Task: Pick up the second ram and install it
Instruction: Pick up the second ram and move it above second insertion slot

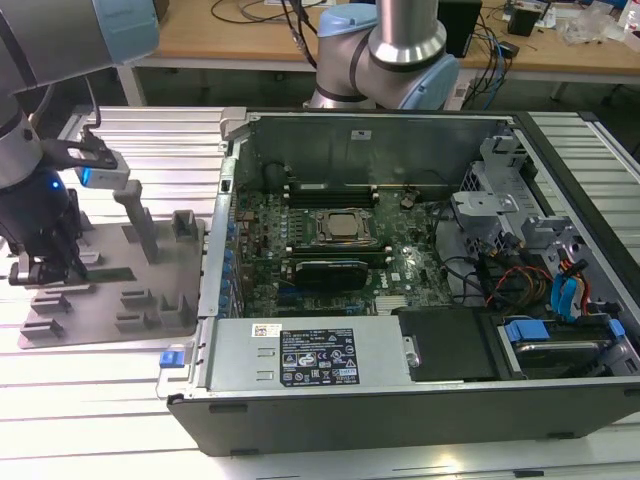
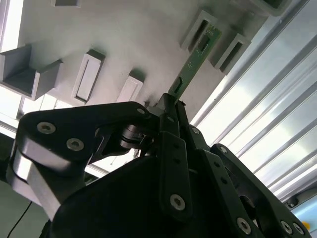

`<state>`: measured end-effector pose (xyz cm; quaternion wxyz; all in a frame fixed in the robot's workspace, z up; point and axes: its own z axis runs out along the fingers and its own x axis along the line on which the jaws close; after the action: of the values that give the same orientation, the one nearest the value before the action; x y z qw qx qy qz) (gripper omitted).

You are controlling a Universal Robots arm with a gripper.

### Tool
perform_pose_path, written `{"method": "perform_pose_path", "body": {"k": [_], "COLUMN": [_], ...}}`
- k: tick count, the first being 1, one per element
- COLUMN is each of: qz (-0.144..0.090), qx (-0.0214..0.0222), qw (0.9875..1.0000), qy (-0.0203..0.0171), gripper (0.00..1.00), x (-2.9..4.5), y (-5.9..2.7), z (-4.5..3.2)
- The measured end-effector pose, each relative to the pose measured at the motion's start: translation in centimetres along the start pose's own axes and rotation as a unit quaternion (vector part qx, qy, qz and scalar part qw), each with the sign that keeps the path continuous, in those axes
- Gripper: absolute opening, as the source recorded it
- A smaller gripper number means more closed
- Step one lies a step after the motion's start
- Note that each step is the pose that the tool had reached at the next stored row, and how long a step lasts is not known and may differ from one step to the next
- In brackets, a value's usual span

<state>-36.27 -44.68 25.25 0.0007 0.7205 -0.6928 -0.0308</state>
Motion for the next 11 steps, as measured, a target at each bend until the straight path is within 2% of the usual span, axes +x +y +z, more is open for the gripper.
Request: {"method": "perform_pose_path", "body": {"k": [11], "qz": [0.000], "qx": [0.0000], "qw": [1.0000], "qy": [0.0000], "gripper": [0.11], "x": [-0.07], "y": [0.06], "z": [-1.56]}}
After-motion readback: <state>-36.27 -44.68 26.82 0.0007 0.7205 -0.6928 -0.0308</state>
